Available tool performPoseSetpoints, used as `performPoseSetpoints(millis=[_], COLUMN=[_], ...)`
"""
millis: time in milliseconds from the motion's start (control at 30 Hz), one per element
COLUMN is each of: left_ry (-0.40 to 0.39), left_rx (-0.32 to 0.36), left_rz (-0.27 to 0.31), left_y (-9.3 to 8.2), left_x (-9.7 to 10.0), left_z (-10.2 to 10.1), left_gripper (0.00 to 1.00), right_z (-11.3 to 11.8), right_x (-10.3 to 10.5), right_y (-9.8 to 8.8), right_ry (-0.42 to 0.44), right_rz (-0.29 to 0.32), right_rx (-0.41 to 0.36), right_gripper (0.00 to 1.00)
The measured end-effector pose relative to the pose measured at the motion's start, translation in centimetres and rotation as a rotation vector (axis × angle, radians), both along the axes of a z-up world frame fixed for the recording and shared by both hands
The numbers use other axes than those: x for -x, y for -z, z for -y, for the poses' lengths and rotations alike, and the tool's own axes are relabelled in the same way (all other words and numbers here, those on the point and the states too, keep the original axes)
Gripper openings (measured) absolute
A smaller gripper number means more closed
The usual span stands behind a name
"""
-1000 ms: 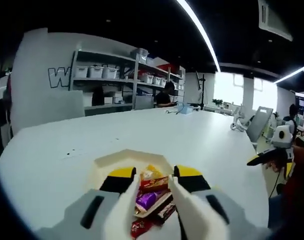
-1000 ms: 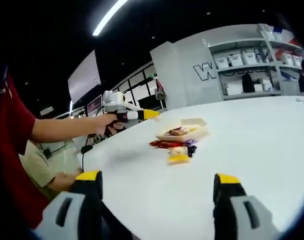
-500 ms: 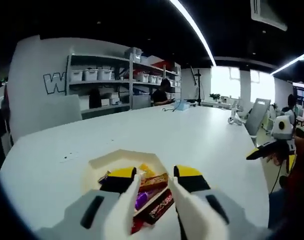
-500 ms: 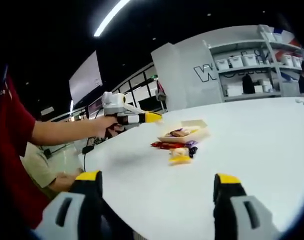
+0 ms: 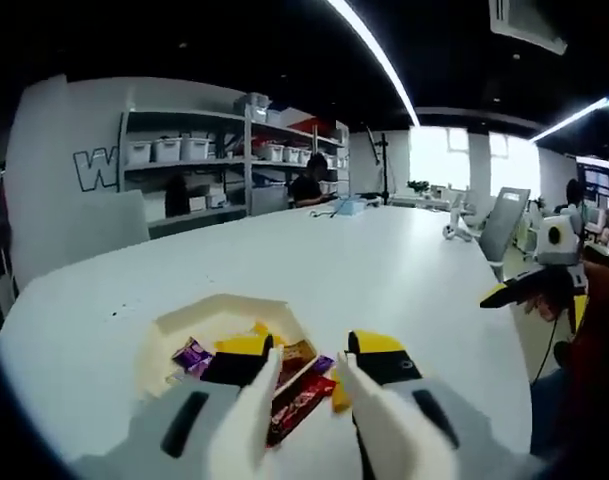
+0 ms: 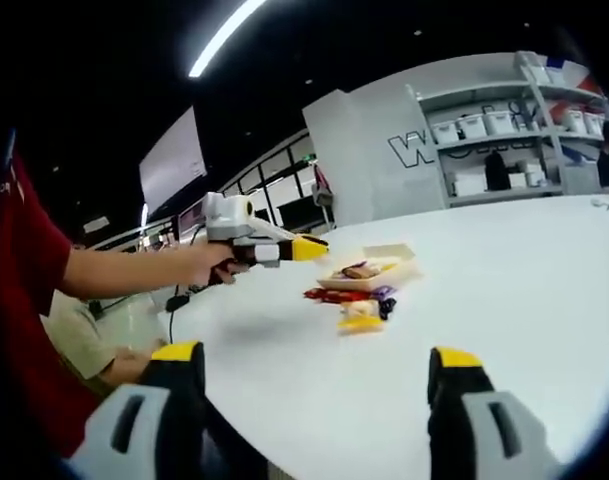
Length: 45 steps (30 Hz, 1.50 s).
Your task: Place the target food into the container with the food tongs after gripping and lifting it, then release it inside without dropping or visibly crushing the food.
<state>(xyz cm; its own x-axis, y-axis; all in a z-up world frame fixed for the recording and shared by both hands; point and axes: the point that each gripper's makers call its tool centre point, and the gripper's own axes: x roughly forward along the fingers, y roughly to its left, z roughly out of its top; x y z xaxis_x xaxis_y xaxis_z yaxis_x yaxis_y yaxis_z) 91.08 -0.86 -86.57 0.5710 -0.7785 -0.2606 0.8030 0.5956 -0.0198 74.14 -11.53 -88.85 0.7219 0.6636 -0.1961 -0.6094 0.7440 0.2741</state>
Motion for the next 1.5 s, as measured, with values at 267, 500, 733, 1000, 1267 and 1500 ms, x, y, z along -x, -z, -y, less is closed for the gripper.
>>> performPoseSetpoints(millis=[267, 500, 733, 1000, 1267, 1500], left_ry=[0.029, 0.051, 0.078, 0.103, 0.111, 0.096], left_rx=[-0.016, -0.016, -0.019, -0.040, -0.078, -0.099], left_rz=[-0.031, -0.058, -0.084, -0.099, -0.101, -0.123], left_y=[1.8, 2.4, 3.7, 4.7, 5.5, 5.8], left_x=[0.9, 1.5, 2.2, 2.3, 2.5, 2.7], left_z=[1.4, 2.4, 4.2, 5.0, 5.2, 4.9], left_gripper=[0.29, 0.29, 0.29, 0.29, 0.29, 0.28], right_z=[0.5, 0.8, 0.8, 1.6, 1.4, 1.4], right_x=[0.2, 0.3, 0.3, 0.4, 0.4, 0.3], right_y=[-0.2, 0.0, 0.1, 0.1, 0.2, 0.0], right_ry=[0.010, 0.017, 0.014, 0.035, 0.032, 0.033], right_rz=[0.010, 0.002, 0.001, -0.003, -0.008, -0.005], right_rx=[0.022, 0.016, 0.017, 0.010, 0.012, 0.011], right_gripper=[0.93, 0.93, 0.93, 0.93, 0.93, 0.93])
